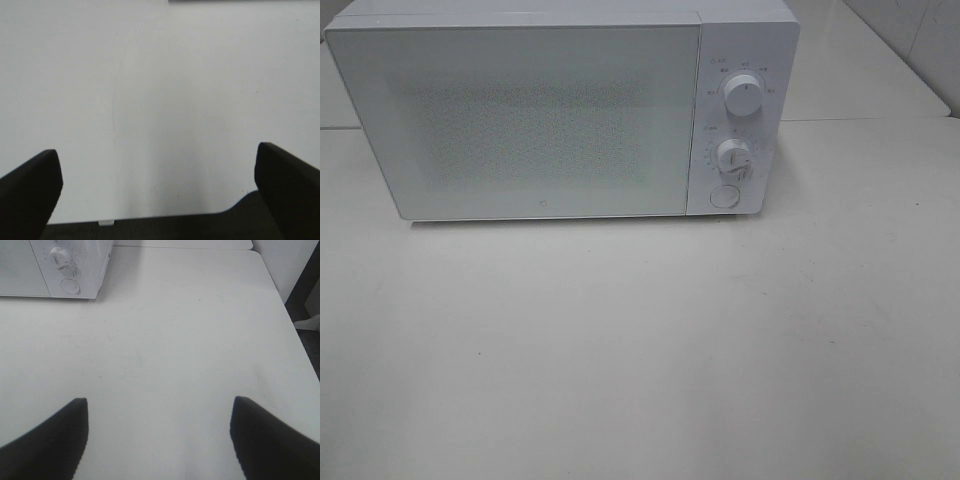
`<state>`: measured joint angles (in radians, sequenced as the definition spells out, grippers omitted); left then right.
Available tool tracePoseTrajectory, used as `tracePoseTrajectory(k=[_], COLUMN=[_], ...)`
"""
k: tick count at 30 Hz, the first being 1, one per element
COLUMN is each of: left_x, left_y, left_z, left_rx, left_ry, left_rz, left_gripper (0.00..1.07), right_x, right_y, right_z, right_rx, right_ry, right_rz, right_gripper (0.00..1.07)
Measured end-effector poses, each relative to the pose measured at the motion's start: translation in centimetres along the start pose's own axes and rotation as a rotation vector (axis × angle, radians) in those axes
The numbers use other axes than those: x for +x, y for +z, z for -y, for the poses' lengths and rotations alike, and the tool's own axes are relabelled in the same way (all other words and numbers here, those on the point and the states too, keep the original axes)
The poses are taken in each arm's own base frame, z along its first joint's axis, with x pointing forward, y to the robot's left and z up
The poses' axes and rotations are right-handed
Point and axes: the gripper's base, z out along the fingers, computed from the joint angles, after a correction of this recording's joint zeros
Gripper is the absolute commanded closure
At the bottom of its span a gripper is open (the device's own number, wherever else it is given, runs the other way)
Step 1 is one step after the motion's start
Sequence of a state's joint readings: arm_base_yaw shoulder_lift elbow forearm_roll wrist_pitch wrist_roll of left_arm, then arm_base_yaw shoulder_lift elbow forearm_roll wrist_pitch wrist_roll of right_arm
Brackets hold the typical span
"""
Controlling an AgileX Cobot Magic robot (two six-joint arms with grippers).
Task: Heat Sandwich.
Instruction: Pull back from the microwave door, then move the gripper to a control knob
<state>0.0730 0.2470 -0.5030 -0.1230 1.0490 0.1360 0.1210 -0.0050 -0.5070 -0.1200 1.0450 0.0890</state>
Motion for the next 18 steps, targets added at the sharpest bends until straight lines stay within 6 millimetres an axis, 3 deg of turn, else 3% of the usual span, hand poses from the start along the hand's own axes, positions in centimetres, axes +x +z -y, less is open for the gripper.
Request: tracePoseTrajectory(k=[8,18], left_x=[1.7,2.2], left_y=[-2.6,-3.1], left_z=[0.4,0.5], left_rx=[-0.014,-0.015], left_ry=[0.021,0.024], left_rz=[0.207,0.254], left_gripper=[0.04,0.04], right_x=[0.0,0.0], right_y=[0.0,0.0], right_z=[0.0,0.0], right_rx=[0.0,0.0], right_ry=[0.0,0.0], right_rz=[0.0,0.0], right_gripper=[0.32,0.32])
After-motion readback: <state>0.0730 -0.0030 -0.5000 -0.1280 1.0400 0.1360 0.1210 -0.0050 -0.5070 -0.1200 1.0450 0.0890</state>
